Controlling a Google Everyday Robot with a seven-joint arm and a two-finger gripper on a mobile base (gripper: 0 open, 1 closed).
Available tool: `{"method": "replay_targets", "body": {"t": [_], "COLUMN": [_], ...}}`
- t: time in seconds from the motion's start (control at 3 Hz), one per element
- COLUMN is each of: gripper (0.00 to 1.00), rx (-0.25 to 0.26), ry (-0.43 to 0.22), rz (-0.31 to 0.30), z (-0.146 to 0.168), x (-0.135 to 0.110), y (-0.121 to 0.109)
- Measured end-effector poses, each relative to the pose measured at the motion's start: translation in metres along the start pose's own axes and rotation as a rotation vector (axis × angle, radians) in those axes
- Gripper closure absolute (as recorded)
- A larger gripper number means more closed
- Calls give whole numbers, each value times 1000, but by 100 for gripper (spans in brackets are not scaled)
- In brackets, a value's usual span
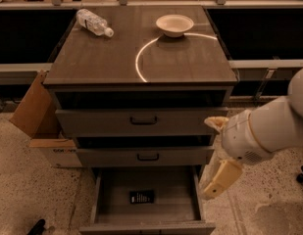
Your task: Pick rxbar chocolate from bottom drawer and place on counter
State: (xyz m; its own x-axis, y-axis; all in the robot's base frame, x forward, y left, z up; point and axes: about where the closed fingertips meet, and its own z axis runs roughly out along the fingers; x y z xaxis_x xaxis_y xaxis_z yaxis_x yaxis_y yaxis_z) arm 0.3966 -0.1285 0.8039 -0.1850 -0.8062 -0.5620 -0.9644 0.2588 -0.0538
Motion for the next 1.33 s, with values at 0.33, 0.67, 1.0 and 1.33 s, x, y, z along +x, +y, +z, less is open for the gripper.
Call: {"method": "replay_targets", "body": {"t": [0.33, 0.67, 1.0, 1.33], "gripper": [0, 0, 0, 0], "rx": [-41, -87, -138, -138], "ry": [-42, -96, -164, -164], "rz": [37, 70, 144, 144], "z": [61, 118, 178, 178], "x": [35, 60, 82, 82], "y": [15, 29, 41, 41]}}
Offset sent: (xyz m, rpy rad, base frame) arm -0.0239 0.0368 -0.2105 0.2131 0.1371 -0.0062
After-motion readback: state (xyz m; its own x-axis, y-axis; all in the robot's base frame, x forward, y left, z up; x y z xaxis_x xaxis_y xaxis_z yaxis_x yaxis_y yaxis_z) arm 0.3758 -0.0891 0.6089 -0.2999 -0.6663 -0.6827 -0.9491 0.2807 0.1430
